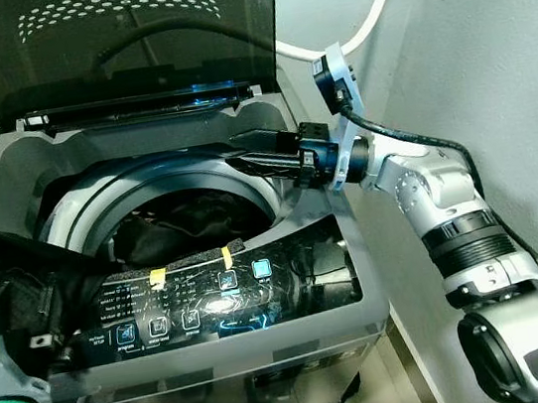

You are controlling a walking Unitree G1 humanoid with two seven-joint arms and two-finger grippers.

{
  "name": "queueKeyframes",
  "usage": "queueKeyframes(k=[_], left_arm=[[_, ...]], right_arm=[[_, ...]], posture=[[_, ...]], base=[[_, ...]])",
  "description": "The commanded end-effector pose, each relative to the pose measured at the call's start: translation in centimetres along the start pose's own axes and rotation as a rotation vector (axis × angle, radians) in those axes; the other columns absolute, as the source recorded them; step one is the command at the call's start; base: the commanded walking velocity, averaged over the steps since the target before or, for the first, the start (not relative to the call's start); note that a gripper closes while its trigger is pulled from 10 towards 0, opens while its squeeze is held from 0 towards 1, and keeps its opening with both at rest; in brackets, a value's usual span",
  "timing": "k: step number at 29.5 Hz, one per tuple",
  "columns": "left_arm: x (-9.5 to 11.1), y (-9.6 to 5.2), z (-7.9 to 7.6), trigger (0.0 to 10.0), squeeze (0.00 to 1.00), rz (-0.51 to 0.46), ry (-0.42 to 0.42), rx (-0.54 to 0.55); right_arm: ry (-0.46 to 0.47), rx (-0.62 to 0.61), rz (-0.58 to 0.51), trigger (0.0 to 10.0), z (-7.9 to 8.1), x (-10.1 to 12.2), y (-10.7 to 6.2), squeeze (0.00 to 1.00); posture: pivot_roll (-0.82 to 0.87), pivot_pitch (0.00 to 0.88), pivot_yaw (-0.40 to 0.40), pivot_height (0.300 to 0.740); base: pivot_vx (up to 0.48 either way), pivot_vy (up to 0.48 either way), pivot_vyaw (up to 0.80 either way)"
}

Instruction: Clothes washing

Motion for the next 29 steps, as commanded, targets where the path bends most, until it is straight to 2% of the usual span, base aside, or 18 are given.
queueKeyframes(k=[1, 2, 4, 7, 9, 11, 13, 15, 18, 19, 20, 21, 22, 23, 24, 27, 28, 29], left_arm=[[-1.0, 0.5, 0.7, 10.0, 0.0, 0.046, 0.028, 0.036], [-1.2, 1.2, 0.5, 10.0, 0.0, 0.04, 0.018, 0.029], [-1.2, 1.2, 0.5, 10.0, 0.0, 0.04, 0.018, 0.029], [-1.8, 2.6, -0.1, 10.0, 0.0, 0.039, 0.02, 0.004], [-1.8, 2.6, -0.1, 10.0, 0.0, 0.039, 0.02, 0.004], [-2.0, 3.4, -0.3, 10.0, 0.0, 0.029, 0.026, 0.015], [-2.1, 4.7, -0.6, 10.0, 0.0, -0.007, 0.044, 0.057], [-2.3, 5.2, -0.8, 10.0, 0.0, -0.011, 0.045, 0.069], [-3.5, 6.9, -2.6, 10.0, 0.0, 0.039, 0.051, 0.014], [-3.5, 6.9, -2.6, 10.0, 0.0, 0.039, 0.051, 0.014], [-3.6, 7.8, -3.1, 10.0, 0.0, 0.042, 0.05, 0.004], [-3.5, 8.5, -3.4, 10.0, 0.0, 0.038, 0.046, 0.002], [-2.9, 9.9, -3.6, 10.0, 0.0, 0.01, 0.042, -0.002], [-2.9, 9.9, -3.6, 10.0, 0.0, 0.01, 0.042, -0.002], [-1.7, 11.4, -4.1, 10.0, 0.0, -0.036, 0.019, -0.039], [-1.7, 11.4, -4.1, 10.0, 0.0, -0.036, 0.019, -0.039], [-0.3, 12.6, -4.8, 10.0, 0.0, -0.09, 0.014, -0.089], [-0.3, 12.6, -4.8, 10.0, 0.0, -0.09, 0.014, -0.089]], right_arm=[[-0.001, -0.004, 0.011, 10.0, 0.0, -0.1, 0.0, 0.0], [-0.001, -0.006, 0.014, 10.0, 0.0, -0.1, 0.0, 0.0], [-0.001, -0.006, 0.014, 10.0, 0.0, -0.1, 0.0, 0.0], [-0.005, -0.012, 0.018, 10.0, -0.1, -0.1, 0.0, 0.0], [-0.005, -0.012, 0.018, 10.0, -0.1, -0.1, 0.0, 0.0], [-0.008, -0.016, 0.019, 10.0, -0.1, -0.1, 0.0, 0.0], [-0.016, -0.027, 0.017, 10.0, -0.3, 0.2, 0.1, 0.0], [-0.017, -0.031, 0.015, 10.0, -0.3, 0.3, 0.1, 0.0], [-0.016, -0.035, 0.012, 10.0, -0.4, 0.3, 0.1, 0.0], [-0.016, -0.035, 0.012, 10.0, -0.4, 0.3, 0.1, 0.0], [-0.016, -0.035, 0.012, 10.0, -0.4, 0.3, 0.2, 0.0], [-0.016, -0.035, 0.012, 10.0, -0.4, 0.3, 0.2, 0.0], [-0.016, -0.034, 0.011, 10.0, -0.4, 0.3, 0.3, 0.0], [-0.016, -0.034, 0.011, 10.0, -0.4, 0.3, 0.3, 0.0], [-0.017, -0.034, 0.011, 10.0, -0.4, 0.4, 0.3, 0.0], [-0.017, -0.034, 0.011, 10.0, -0.4, 0.4, 0.3, 0.0], [-0.018, -0.035, 0.01, 10.0, -0.4, 0.4, 0.4, 0.0], [-0.018, -0.035, 0.01, 10.0, -0.4, 0.4, 0.4, 0.0]], posture=[[0.21, 0.041, -0.025, 0.74], [0.21, 0.041, -0.025, 0.74], [0.21, 0.041, -0.025, 0.74], [0.21, 0.039, -0.027, 0.74], [0.21, 0.039, -0.027, 0.74], [0.21, 0.039, -0.027, 0.74], [0.19, 0.036, -0.021, 0.74], [0.19, 0.033, -0.019, 0.74], [0.19, 0.032, -0.027, 0.74], [0.19, 0.032, -0.027, 0.74], [0.19, 0.032, -0.03, 0.74], [0.19, 0.032, -0.03, 0.74], [0.19, 0.033, -0.032, 0.74], [0.19, 0.033, -0.032, 0.74], [0.19, 0.032, -0.035, 0.74], [0.19, 0.032, -0.035, 0.74], [0.19, 0.032, -0.032, 0.74], [0.19, 0.032, -0.032, 0.74]], base=[[0.0, 0.0, 0.0], [0.0, 0.0, 0.0], [0.0, 0.0, 0.0], [0.0, 0.0, 0.0], [0.0, 0.0, 0.0], [0.0, 0.0, 0.0], [0.0, 0.0, 0.0], [0.0, 0.0, 0.0], [0.0, 0.0, 0.0], [0.0, 0.0, 0.0], [0.0, 0.0, 0.0], [0.0, 0.0, 0.0], [0.0, 0.0, 0.0], [0.0, 0.0, 0.0], [0.0, 0.0, 0.0], [0.0, 0.0, 0.0], [0.0, 0.0, 0.0], [0.0, 0.0, 0.0]])
Point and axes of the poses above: a point about 5 cm out from each wrist's last joint towards the gripper, its own y axis pointing out of the wrist towards the gripper, its own x axis along the axis of the wrist's last joint, z = x × y, the point moved 1 cm from there along y, pointing out of the wrist towards the gripper, and after that the axes turned 4 degrees about -y, right-handed, at the moved point
